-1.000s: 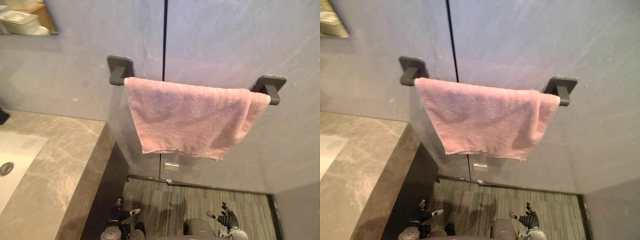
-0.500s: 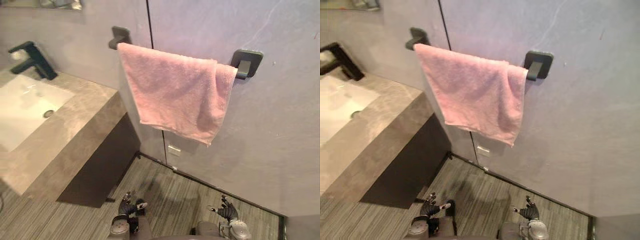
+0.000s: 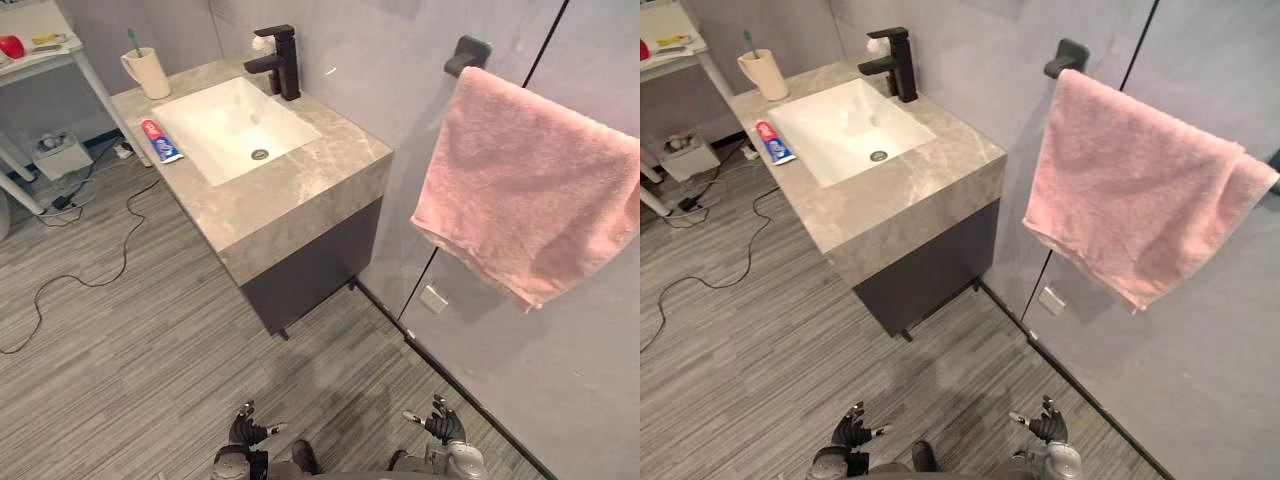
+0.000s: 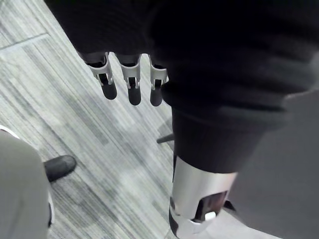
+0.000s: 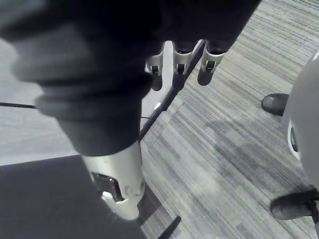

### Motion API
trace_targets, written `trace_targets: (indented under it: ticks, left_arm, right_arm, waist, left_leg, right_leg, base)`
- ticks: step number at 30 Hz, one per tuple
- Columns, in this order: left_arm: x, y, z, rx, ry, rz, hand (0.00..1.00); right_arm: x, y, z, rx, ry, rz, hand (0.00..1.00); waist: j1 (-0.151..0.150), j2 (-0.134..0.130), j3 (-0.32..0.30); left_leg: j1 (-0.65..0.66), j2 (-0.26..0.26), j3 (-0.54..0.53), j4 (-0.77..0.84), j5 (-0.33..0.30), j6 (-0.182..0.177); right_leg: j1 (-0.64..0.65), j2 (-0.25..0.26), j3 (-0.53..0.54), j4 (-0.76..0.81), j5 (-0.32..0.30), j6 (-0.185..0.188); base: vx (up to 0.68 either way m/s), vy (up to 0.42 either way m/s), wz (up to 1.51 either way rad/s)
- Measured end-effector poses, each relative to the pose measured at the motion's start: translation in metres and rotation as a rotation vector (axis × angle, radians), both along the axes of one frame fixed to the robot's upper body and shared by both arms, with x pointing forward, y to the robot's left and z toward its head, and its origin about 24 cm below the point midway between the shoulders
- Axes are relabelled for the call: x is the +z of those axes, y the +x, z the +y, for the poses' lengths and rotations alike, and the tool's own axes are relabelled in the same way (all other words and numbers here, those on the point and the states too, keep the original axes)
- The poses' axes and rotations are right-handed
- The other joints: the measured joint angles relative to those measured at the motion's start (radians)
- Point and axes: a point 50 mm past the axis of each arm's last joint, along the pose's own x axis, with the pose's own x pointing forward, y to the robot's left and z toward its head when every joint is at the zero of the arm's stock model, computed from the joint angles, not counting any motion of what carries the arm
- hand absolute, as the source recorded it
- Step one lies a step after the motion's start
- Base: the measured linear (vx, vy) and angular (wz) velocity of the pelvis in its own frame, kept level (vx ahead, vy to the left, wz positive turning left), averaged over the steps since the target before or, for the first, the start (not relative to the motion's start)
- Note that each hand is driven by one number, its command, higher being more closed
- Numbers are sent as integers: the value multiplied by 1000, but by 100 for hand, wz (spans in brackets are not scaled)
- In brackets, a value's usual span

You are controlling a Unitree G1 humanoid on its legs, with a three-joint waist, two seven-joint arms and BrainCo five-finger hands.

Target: Organize washtable

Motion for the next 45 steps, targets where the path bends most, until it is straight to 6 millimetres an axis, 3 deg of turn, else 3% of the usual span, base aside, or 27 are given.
trace_targets:
  ticks: [3,9,11,13,16,17,18,20,22,23,24,25,26,27,28,31,32,34,35,37,38,39,40,41,42,44,45]
  left_arm:
    - [0,0,5,7,11,1,0]
    - [1,1,13,34,23,2,0]
    - [2,3,18,77,26,-11,0]
    - [5,5,29,147,29,-35,0]
    - [9,8,35,218,21,-69,0]
    - [9,9,35,238,19,-76,0]
    - [10,13,37,248,25,-83,0]
    - [13,19,39,261,34,-99,0]
    - [14,19,45,276,51,-102,0]
    - [13,17,45,274,52,-95,0]
    - [11,15,42,264,48,-84,0]
    - [10,14,40,249,46,-77,0]
    - [10,12,39,242,47,-70,0]
    - [9,10,38,237,47,-62,0]
    - [7,6,37,232,47,-52,0]
    - [4,1,34,210,34,-28,0]
    - [4,1,32,207,27,-23,0]
    - [3,5,27,205,11,-25,0]
    - [3,7,26,201,8,-26,0]
    - [1,7,19,176,-15,-15,0]
    - [1,5,18,190,-21,-12,0]
    - [1,6,18,222,-33,-22,0]
    - [2,9,14,231,-45,-33,0]
    - [3,10,13,252,-55,-46,0]
    - [5,14,12,279,-67,-71,0]
    - [8,18,11,301,-79,-93,0]
    - [8,19,10,299,-83,-97,0]
  right_arm:
    - [-4,-4,1,-3,9,29,0]
    - [-10,-13,2,-23,27,78,0]
    - [-12,-15,4,-30,35,91,0]
    - [-11,-10,8,-43,50,81,0]
    - [-6,1,-1,-39,18,48,0]
    - [-4,8,-4,-37,2,32,0]
    - [-4,10,-3,-32,1,32,0]
    - [-5,14,9,-8,30,33,0]
    - [-7,11,20,-10,58,45,0]
    - [-8,9,22,-11,64,50,0]
    - [-8,7,21,-14,64,57,0]
    - [-8,7,20,-16,61,49,0]
    - [-7,8,18,-15,55,44,0]
    - [-7,9,16,-15,50,44,0]
    - [-5,10,13,-17,44,36,0]
    - [-4,9,9,-23,36,24,0]
    - [-4,8,8,-24,33,27,0]
    - [-3,9,5,-44,35,11,0]
    - [-2,9,5,-47,36,6,0]
    - [-3,5,7,-74,50,0,0]
    - [-3,3,7,-85,54,-2,0]
    - [-2,3,7,-92,57,-9,0]
    - [-2,3,7,-90,59,-10,0]
    - [0,3,7,-84,56,-25,0]
    - [3,5,5,-82,49,-43,0]
    - [1,1,2,-99,45,-26,0]
    - [0,-1,3,-109,53,-21,0]
  waist:
    - [5,-10,-2]
    - [3,-35,-8]
    - [6,-52,-2]
    - [5,-92,17]
    - [10,-91,19]
    - [9,-72,23]
    - [7,-72,31]
    - [19,-102,41]
    - [33,-100,41]
    - [33,-101,41]
    - [29,-97,42]
    - [30,-90,45]
    - [28,-92,45]
    - [27,-88,47]
    - [21,-81,52]
    - [-7,-73,60]
    - [-7,-73,62]
    - [-25,-63,69]
    - [-31,-61,70]
    - [-49,-70,67]
    - [-51,-72,66]
    - [-47,-75,64]
    - [-45,-70,62]
    - [-48,-69,60]
    - [-42,-35,69]
    - [-17,-21,75]
    - [-15,-24,75]
  left_leg:
    - [-9,-18,-48,-7,9,8]
    - [-93,-66,-170,49,27,22]
    - [-165,-32,0,169,-57,39]
    - [-209,48,160,347,-136,46]
    - [-323,133,135,387,-119,22]
    - [-358,184,112,382,-63,-25]
    - [-364,173,153,422,-39,15]
    - [-372,132,174,474,-127,32]
    - [-370,126,181,562,-218,45]
    - [-352,108,185,567,-241,58]
    - [-317,78,189,543,-258,66]
    - [-287,54,189,512,-262,72]
    - [-249,27,186,469,-261,72]
    - [-204,2,179,417,-258,71]
    - [-142,-27,151,350,-243,84]
    - [-22,-71,122,250,-233,86]
    - [0,-78,115,236,-233,86]
    - [60,-81,73,192,-231,90]
    - [73,-82,57,180,-231,89]
    - [154,-95,-6,147,-255,49]
    - [176,-95,-15,160,-268,26]
    - [177,-77,-8,263,-293,-10]
    - [143,-56,1,357,-300,-22]
    - [40,2,17,627,-298,-42]
    - [-60,103,51,893,-287,-73]
    - [-115,222,96,1025,-295,-61]
    - [-122,237,101,1011,-297,-59]
  right_leg:
    - [-2,21,92,1,-17,1]
    - [25,6,14,18,-74,21]
    - [65,-19,-83,24,-51,17]
    - [136,-65,-147,37,-51,17]
    - [144,-115,-163,49,-51,18]
    - [155,-123,-163,43,-56,34]
    - [179,-143,-160,28,-56,59]
    - [193,-180,-105,3,5,51]
    - [191,-214,-55,43,86,92]
    - [178,-243,-26,102,104,77]
    - [118,-289,23,240,127,14]
    - [53,-313,56,399,103,-92]
    - [-11,-313,98,544,52,-156]
    - [-68,-268,176,652,-8,-122]
    - [-115,-174,251,732,-86,-72]
    - [-229,-7,222,740,-238,-79]
    - [-252,16,205,710,-251,-81]
    - [-337,124,186,503,-243,-85]
    - [-351,144,187,436,-218,-88]
    - [-339,187,218,265,-42,-139]
    - [-319,186,217,267,-10,-162]
    - [-287,181,206,281,2,-193]
    - [-269,175,202,276,-9,-193]
    - [-214,175,192,242,-32,-192]
    - [-158,203,193,205,-44,-200]
    - [-67,230,238,163,-65,-201]
    - [-41,229,248,151,-65,-201]
  base:
    - [-62,40,47]
    - [38,12,93]
    - [61,62,128]
    - [119,50,125]
    - [0,82,64]
    - [49,244,39]
    - [87,256,36]
    - [246,365,9]
    - [296,412,-13]
    - [221,349,1]
    - [166,265,8]
    - [205,308,9]
    - [180,230,4]
    - [274,303,8]
    - [285,262,16]
    - [273,136,36]
    - [319,68,39]
    - [440,56,56]
    - [480,31,79]
    - [462,-17,90]
    - [547,-72,83]
    - [450,-84,55]
    - [536,-89,55]
    - [531,-60,24]
    - [530,-30,5]
    - [530,-2,-60]
    - [519,19,-84]
